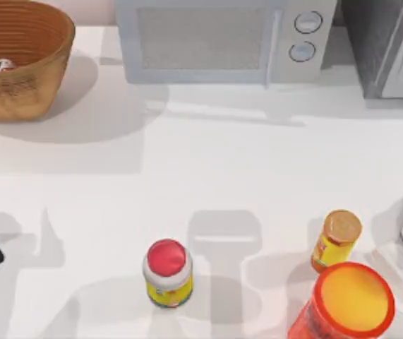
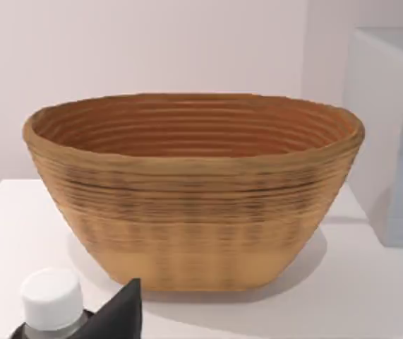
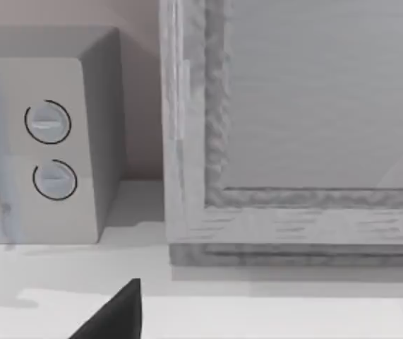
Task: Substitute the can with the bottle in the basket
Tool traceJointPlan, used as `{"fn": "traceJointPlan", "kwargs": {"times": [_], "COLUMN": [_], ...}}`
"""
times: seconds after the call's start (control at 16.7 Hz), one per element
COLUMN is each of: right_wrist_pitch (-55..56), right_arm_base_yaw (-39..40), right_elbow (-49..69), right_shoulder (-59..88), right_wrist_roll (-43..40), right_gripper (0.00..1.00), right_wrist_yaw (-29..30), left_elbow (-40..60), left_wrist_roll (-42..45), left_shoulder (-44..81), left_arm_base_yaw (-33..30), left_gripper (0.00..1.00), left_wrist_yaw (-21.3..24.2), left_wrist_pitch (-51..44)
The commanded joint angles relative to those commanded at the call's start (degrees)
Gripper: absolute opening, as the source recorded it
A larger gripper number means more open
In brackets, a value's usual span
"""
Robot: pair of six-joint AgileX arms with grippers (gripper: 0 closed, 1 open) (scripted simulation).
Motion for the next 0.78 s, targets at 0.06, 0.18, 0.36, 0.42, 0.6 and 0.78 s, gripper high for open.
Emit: {"fn": "traceJointPlan", "kwargs": {"times": [0.06,0.18,0.36,0.42,0.6,0.78], "right_wrist_pitch": [0.0,0.0,0.0,0.0,0.0,0.0], "right_arm_base_yaw": [0.0,0.0,0.0,0.0,0.0,0.0], "right_elbow": [0.0,0.0,0.0,0.0,0.0,0.0], "right_shoulder": [0.0,0.0,0.0,0.0,0.0,0.0], "right_wrist_roll": [0.0,0.0,0.0,0.0,0.0,0.0], "right_gripper": [1.0,1.0,1.0,1.0,1.0,1.0], "right_wrist_yaw": [0.0,0.0,0.0,0.0,0.0,0.0], "left_elbow": [0.0,0.38,4.53,7.06,17.68,32.32], "left_wrist_roll": [0.0,-0.05,-0.41,-0.55,-0.85,-0.87], "left_shoulder": [0.0,0.51,5.43,8.18,18.86,32.68], "left_arm_base_yaw": [0.0,0.0,0.02,0.05,0.22,0.52], "left_gripper": [1.0,1.0,1.0,1.0,1.0,1.0], "left_wrist_yaw": [0.0,0.04,0.36,0.52,1.05,1.62], "left_wrist_pitch": [0.0,-0.37,-3.61,-5.29,-11.45,-18.93]}}
